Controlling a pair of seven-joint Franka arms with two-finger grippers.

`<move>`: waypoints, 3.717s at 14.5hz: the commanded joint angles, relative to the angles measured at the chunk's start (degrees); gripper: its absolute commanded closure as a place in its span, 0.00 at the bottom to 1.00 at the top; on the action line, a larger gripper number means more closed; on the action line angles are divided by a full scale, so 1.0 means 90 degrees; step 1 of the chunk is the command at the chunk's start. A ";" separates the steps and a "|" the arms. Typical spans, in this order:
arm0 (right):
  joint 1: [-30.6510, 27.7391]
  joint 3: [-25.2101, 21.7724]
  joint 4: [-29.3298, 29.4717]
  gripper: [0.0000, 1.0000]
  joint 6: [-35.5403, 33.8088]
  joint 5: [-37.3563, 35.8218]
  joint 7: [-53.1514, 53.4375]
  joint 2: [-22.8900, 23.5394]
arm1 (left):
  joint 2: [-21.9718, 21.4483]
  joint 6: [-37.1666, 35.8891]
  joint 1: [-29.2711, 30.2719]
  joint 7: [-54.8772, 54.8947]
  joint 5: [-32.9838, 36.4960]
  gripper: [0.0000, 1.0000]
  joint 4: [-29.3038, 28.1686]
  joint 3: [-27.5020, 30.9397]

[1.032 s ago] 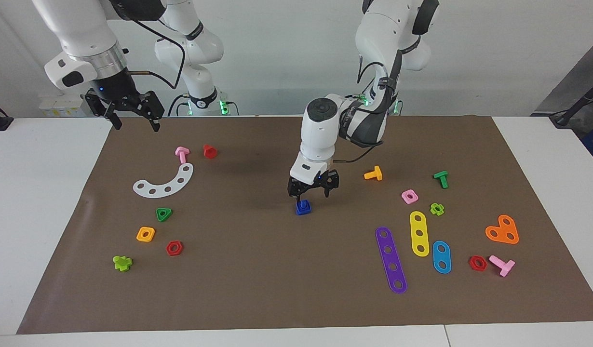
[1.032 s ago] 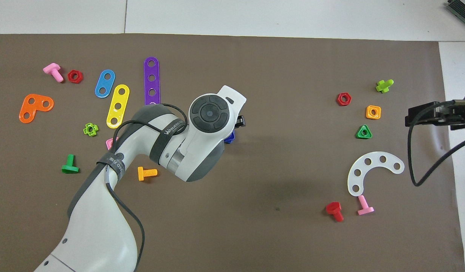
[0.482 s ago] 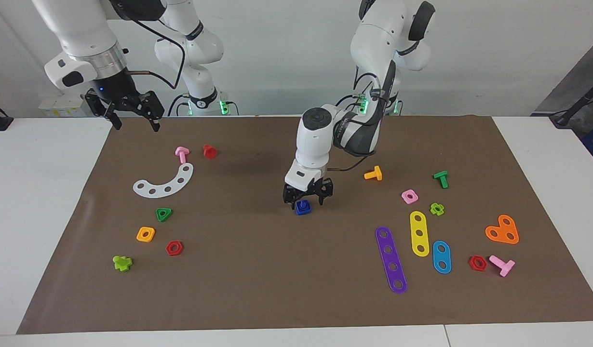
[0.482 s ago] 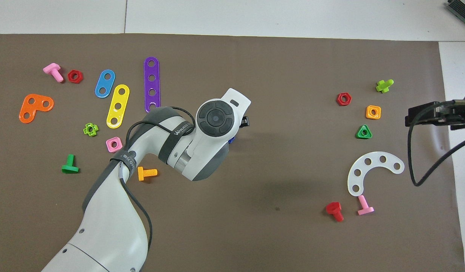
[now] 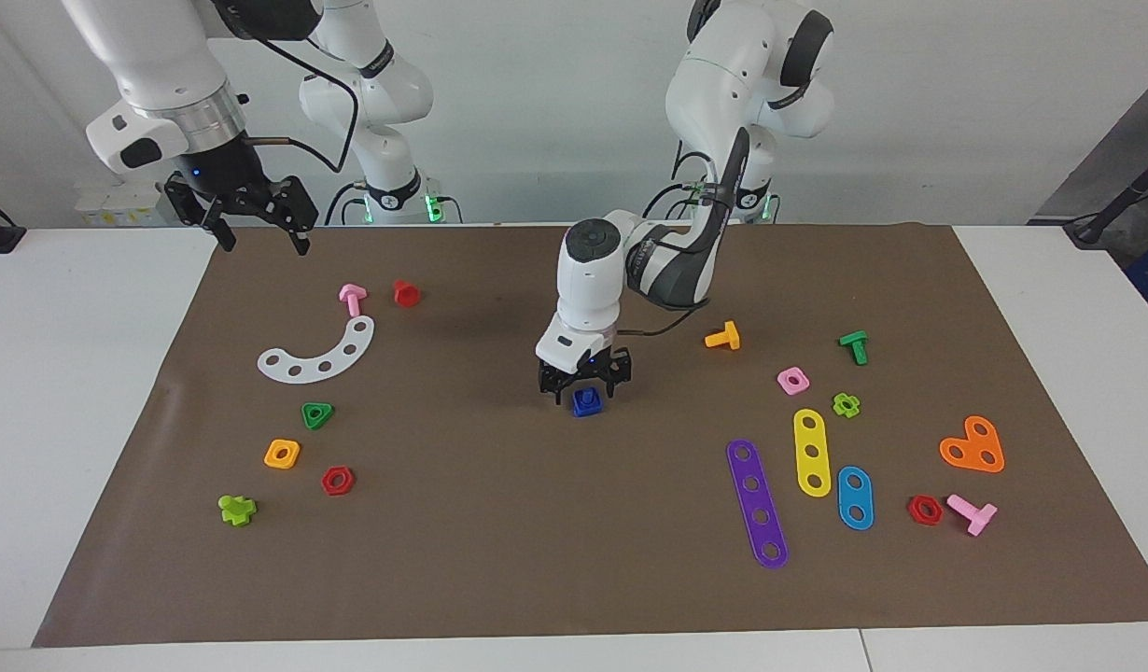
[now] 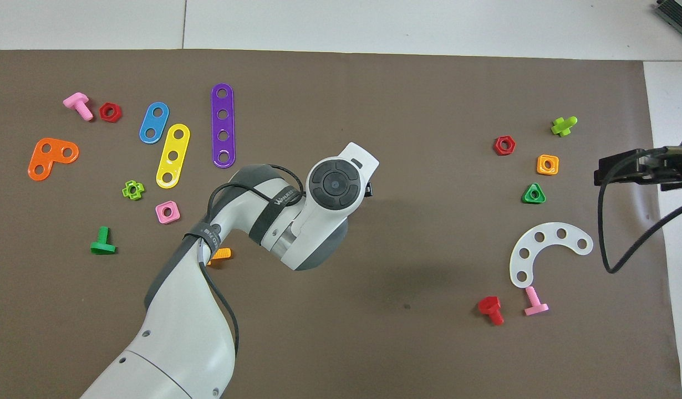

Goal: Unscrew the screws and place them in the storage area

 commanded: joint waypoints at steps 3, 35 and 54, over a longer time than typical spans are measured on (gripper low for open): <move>-0.0042 0.0010 -0.0085 0.00 -0.0029 0.0130 -0.0150 -0.0096 | 0.0035 0.0238 -0.0073 -0.0135 0.0162 0.12 -0.0103 0.0106; -0.0042 0.0010 -0.0085 0.00 -0.0029 0.0130 -0.0150 -0.0096 | 0.0035 -0.0182 0.0015 -0.0047 0.0162 0.51 0.0121 0.0135; -0.0042 0.0010 -0.0085 0.00 -0.0029 0.0130 -0.0150 -0.0096 | 0.0084 -0.0873 0.0015 -0.0037 0.0094 0.68 0.0502 0.0126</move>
